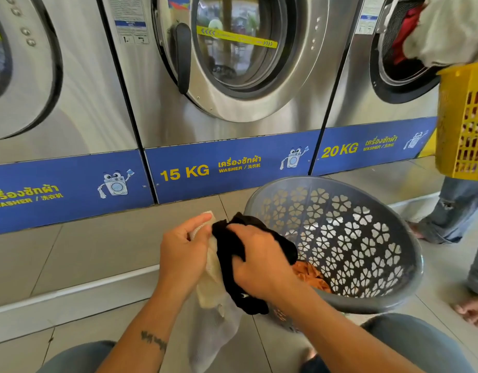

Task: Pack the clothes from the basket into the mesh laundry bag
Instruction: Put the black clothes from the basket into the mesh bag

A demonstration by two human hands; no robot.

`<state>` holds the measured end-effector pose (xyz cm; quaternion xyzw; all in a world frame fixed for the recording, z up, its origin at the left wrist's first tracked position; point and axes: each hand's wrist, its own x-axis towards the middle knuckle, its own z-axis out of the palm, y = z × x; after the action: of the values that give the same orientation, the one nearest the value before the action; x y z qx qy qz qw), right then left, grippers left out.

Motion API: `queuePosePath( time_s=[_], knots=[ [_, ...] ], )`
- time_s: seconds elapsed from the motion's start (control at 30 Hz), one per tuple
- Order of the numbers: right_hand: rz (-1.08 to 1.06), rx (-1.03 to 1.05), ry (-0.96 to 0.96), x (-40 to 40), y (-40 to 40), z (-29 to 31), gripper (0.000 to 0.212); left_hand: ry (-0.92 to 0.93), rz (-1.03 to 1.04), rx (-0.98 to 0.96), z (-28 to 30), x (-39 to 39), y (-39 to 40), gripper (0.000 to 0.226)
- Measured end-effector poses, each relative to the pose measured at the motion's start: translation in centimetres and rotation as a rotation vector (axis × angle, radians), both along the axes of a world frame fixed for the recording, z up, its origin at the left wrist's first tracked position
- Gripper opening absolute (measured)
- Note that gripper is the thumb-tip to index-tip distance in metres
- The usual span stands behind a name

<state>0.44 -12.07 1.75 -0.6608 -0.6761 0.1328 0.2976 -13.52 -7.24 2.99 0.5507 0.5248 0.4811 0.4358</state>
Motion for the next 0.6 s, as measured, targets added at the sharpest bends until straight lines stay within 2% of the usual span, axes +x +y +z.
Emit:
queuePosePath(
  time_s=[0.1,0.17,0.23,0.3,0.37,0.47,0.53,0.6],
  knots=[
    [0.189,-0.057,0.247,-2.2,-0.1,-1.3,0.045,-0.087,0.044,0.004,0.5,-1.3,0.0,0.025],
    [0.264,-0.124,0.302,-2.7,0.4,-2.1,0.043,-0.101,0.027,0.007,0.5,-2.1,-0.2,0.027],
    [0.301,-0.215,0.272,-3.1,1.0,-3.2,0.034,-0.105,-0.020,-0.003,0.3,-2.1,-0.8,0.029],
    [0.329,-0.325,0.149,-3.7,1.6,-4.1,0.026,-0.092,-0.065,-0.010,0.1,-1.9,-1.5,0.031],
    [0.348,-0.471,0.037,-4.5,2.1,-4.6,0.027,-0.081,-0.066,-0.009,0.0,-2.1,-1.7,0.032],
    [0.394,-0.639,0.129,-5.1,2.9,-4.7,0.036,-0.107,0.032,-0.048,-0.3,-3.7,-0.9,0.032],
    [0.374,-0.602,0.182,-4.9,3.4,-5.3,0.045,-0.097,0.076,-0.079,-1.0,-4.7,-0.3,0.031],
    [0.287,-0.467,0.176,-4.4,3.4,-5.7,0.050,-0.072,0.099,-0.109,-1.8,-5.1,0.1,0.029]
  ],
)
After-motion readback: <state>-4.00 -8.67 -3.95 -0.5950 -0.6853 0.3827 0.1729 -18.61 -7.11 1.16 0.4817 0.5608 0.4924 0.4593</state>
